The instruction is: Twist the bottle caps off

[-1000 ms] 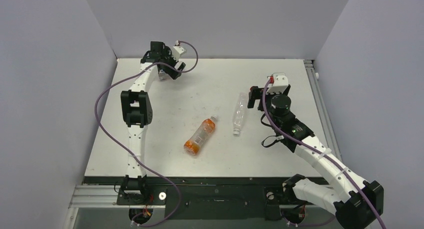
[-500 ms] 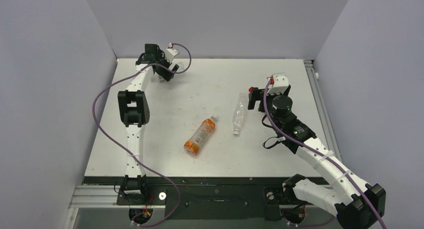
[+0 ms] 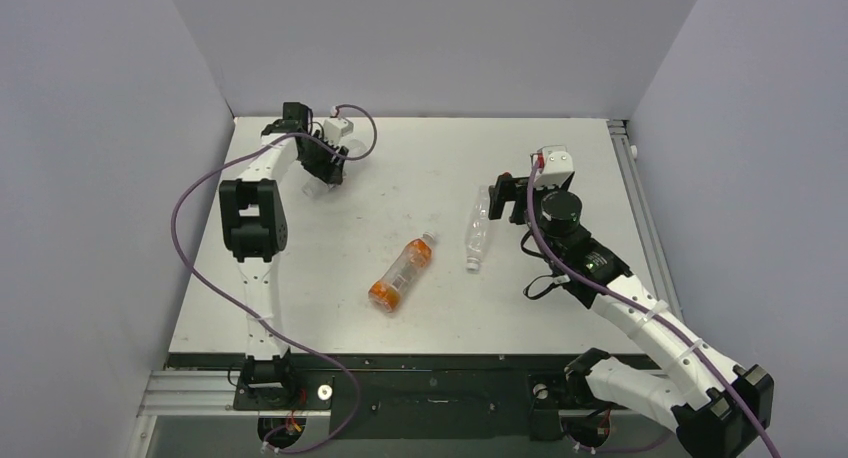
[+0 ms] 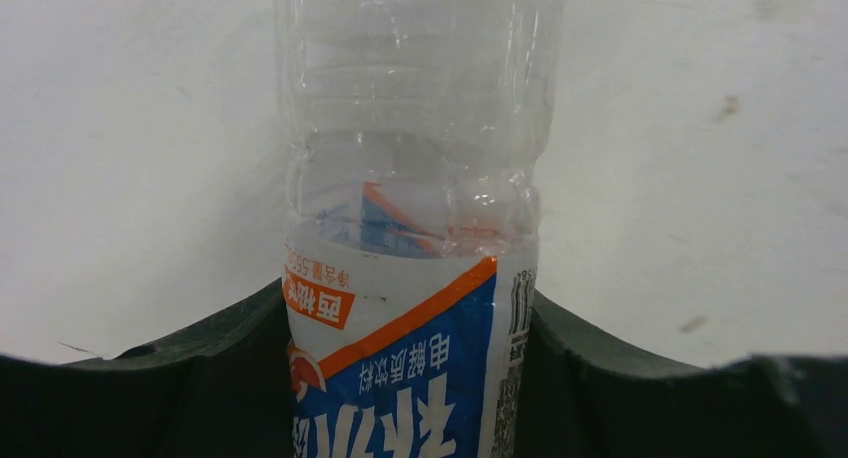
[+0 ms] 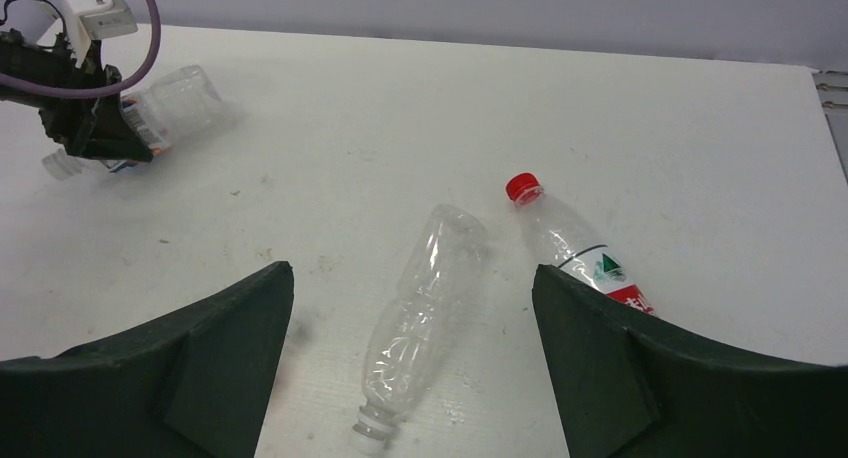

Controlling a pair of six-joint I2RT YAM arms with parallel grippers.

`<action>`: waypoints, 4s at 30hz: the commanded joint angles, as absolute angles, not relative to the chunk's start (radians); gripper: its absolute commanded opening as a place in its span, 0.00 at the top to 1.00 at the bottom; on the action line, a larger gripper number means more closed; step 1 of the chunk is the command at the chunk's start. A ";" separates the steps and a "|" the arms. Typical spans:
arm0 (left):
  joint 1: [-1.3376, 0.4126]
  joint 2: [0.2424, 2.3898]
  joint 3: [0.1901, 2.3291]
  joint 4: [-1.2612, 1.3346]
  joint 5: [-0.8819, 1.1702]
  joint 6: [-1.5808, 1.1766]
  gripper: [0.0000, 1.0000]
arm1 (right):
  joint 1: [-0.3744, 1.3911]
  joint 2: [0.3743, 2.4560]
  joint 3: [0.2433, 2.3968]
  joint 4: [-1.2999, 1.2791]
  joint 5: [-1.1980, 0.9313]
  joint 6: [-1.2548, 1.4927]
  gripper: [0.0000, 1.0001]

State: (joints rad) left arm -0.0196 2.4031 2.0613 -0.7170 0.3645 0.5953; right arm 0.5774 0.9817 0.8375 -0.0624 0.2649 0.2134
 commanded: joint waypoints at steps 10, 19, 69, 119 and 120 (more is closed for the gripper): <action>-0.009 1.641 1.425 0.124 0.913 -0.664 0.53 | 0.852 1.159 1.044 0.064 0.240 0.350 0.13; -0.015 1.440 1.219 0.451 0.774 -1.063 0.55 | 0.974 1.316 1.157 0.189 0.068 0.497 0.13; -0.093 1.219 1.209 0.024 0.767 -0.877 0.03 | 0.852 1.469 1.458 -0.024 -0.242 0.732 1.00; -0.408 0.964 1.103 -0.683 0.657 2.057 0.01 | 1.011 1.731 2.012 -1.169 -0.215 0.283 1.00; -0.415 0.960 1.097 -0.687 0.644 2.059 0.07 | 1.014 1.738 2.039 -1.184 -0.208 0.278 1.00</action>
